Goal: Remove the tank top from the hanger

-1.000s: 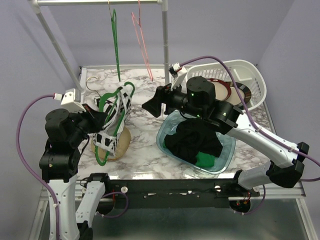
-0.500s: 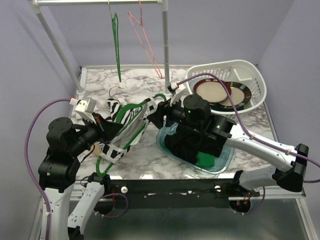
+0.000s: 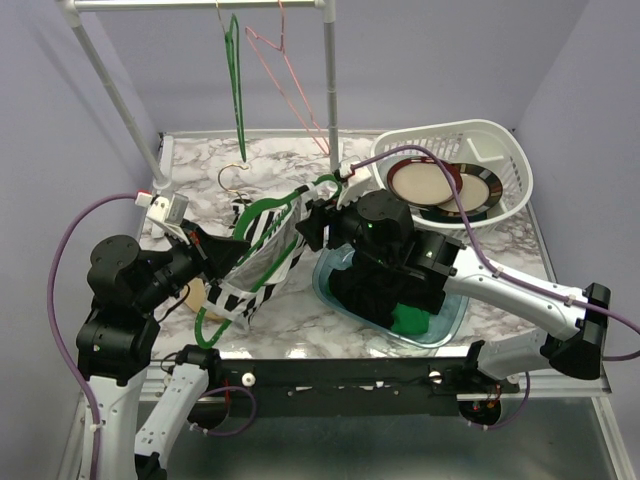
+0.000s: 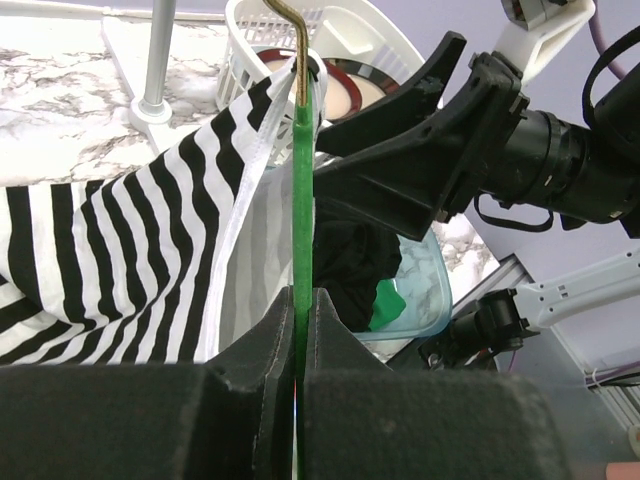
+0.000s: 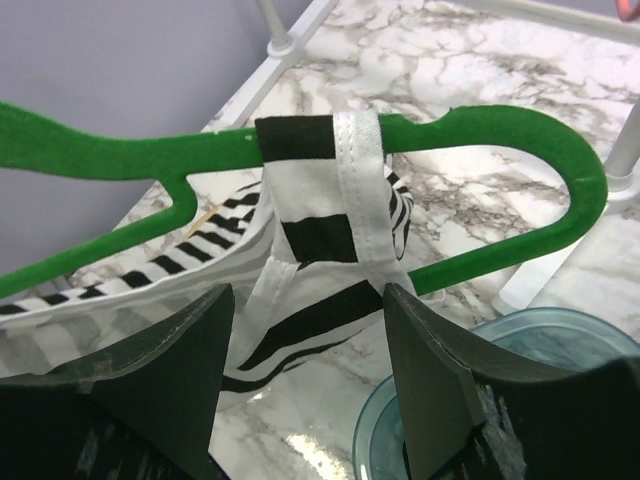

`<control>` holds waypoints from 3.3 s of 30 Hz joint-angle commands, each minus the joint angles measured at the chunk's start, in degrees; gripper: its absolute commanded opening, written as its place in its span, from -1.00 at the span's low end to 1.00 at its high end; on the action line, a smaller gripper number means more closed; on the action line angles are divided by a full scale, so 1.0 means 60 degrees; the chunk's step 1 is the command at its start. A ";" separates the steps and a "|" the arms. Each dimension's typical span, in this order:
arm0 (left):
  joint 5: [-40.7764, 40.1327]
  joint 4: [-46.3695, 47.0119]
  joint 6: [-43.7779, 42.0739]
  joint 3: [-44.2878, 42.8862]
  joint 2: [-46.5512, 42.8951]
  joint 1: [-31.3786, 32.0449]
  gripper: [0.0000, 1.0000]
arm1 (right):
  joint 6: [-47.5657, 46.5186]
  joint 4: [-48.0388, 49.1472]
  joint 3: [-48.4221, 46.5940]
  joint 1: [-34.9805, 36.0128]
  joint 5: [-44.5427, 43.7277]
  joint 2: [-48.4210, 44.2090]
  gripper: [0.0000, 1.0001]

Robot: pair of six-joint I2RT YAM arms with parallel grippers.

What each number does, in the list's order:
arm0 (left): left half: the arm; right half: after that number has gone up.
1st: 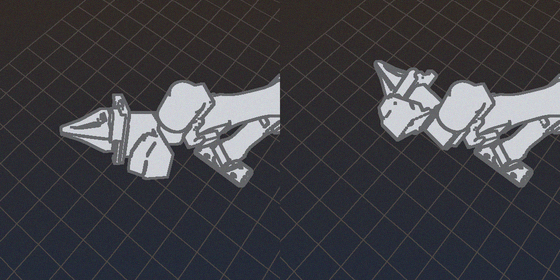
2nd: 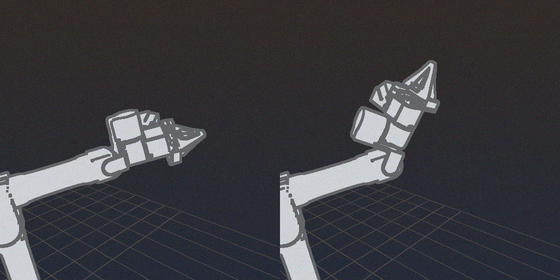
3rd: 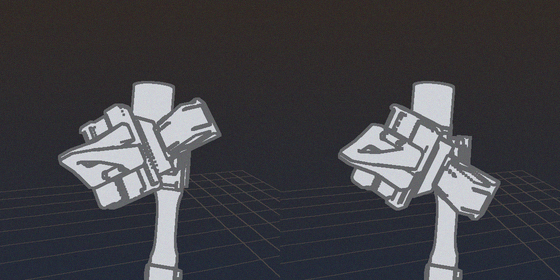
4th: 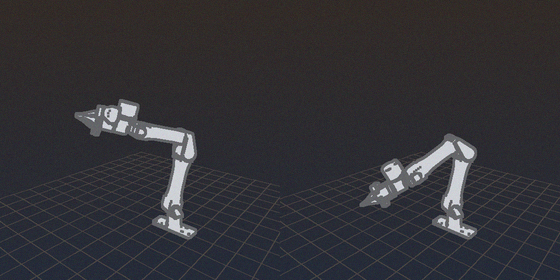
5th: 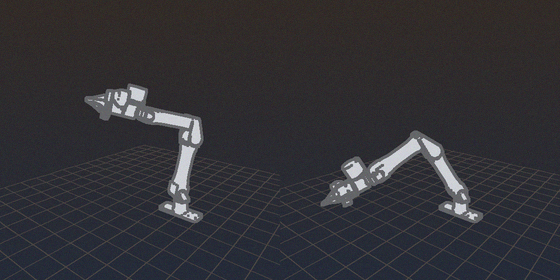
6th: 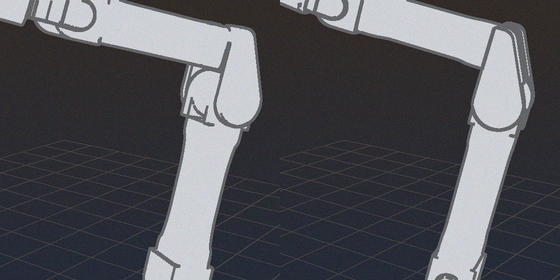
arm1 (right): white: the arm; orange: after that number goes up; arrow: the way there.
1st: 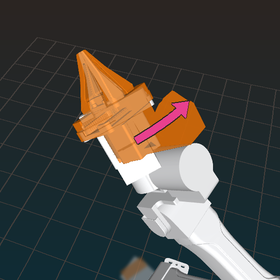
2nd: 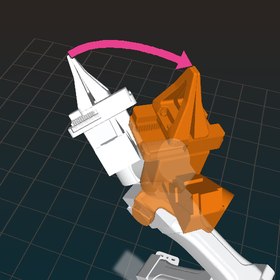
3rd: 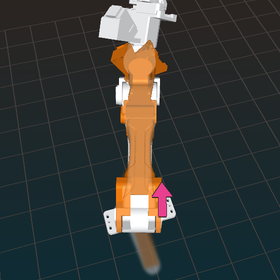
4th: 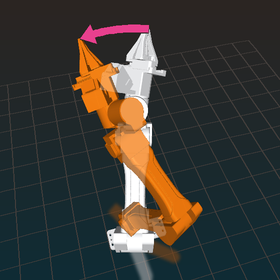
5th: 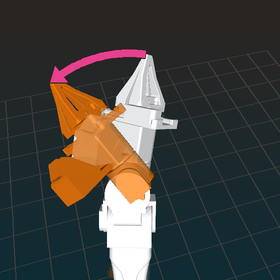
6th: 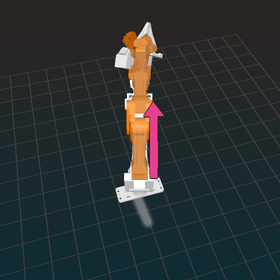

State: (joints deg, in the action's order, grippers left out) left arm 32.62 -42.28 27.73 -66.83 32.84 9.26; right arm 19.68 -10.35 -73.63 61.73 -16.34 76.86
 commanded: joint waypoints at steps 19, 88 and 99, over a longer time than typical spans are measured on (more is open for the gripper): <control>-0.0704 -0.0452 -0.0577 -0.0170 -0.0010 0.0112 -1.00 | -0.1477 -0.0121 -0.1338 0.0141 -0.3968 0.0740 -0.99; -0.4716 0.6165 -0.0079 0.0838 -0.1487 0.0830 -1.00 | 0.0135 0.2561 0.1841 -0.1369 0.8156 -0.0492 -0.99; -0.5364 0.9783 -0.0080 0.2173 -0.1387 0.0830 -1.00 | -0.0394 0.1916 0.1915 -0.0827 1.0134 0.0417 -0.99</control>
State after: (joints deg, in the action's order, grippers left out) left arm 3.60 2.59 27.88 -53.87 22.87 14.26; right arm 19.40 2.66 -61.56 54.57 36.91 77.80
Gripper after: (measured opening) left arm 0.096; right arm 0.019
